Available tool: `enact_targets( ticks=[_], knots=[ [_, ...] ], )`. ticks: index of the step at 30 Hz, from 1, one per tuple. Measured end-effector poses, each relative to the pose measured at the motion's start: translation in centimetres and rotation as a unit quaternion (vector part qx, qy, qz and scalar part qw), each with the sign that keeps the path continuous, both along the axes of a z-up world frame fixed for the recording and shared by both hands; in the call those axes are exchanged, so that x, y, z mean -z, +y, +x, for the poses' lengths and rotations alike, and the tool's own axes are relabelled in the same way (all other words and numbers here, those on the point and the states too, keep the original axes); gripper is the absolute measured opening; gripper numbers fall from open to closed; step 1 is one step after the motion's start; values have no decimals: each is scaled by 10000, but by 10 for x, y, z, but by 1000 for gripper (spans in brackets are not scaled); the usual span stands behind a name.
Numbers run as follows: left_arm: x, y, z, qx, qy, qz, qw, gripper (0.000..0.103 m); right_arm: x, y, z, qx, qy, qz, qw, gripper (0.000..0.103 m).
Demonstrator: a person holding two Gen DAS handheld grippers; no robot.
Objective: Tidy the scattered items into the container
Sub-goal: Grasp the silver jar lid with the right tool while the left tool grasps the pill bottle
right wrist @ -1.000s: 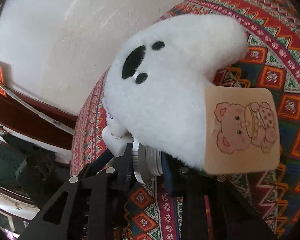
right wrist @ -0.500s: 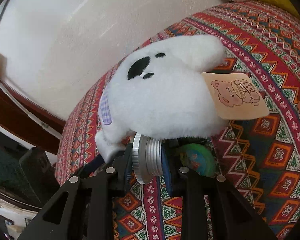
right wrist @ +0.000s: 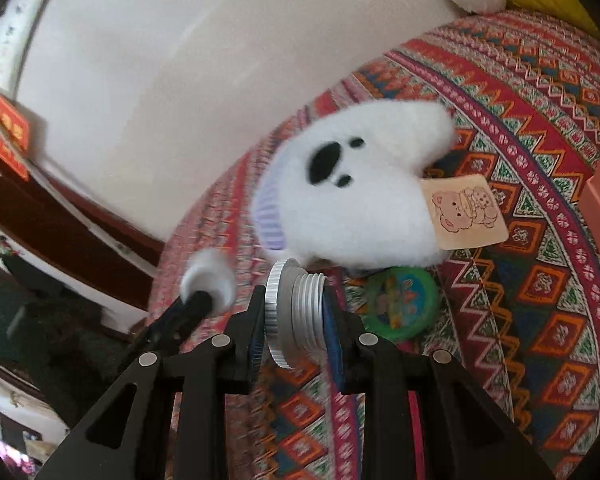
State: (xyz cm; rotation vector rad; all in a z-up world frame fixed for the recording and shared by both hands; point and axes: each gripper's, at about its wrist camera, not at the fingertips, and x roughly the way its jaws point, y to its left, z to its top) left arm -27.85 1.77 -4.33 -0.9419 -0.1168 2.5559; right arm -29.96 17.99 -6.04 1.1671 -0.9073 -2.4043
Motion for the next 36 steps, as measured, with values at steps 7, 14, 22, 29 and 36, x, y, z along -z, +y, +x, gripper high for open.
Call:
enact_targets(
  ticks=[7, 14, 22, 29, 36],
  knots=[
    [-48, -18, 57, -303, 216, -53, 9993, 44, -51, 6, 44, -89, 584, -250, 9979, 28],
    [-10, -17, 47, -370, -414, -465, 9974, 96, -64, 18, 60, -211, 637, -405, 9969, 28],
    [48, 34, -21, -757, -950, -585, 9909, 94, -50, 37, 33, -97, 500, -408, 9979, 28],
    [79, 53, -50, -899, -1230, -862, 9846, 51, -36, 46, 17, -104, 309, -270, 9991, 28],
    [24, 34, 24, -1039, -604, -596, 9910, 49, -53, 44, 39, -189, 479, -233, 9984, 28]
  ],
)
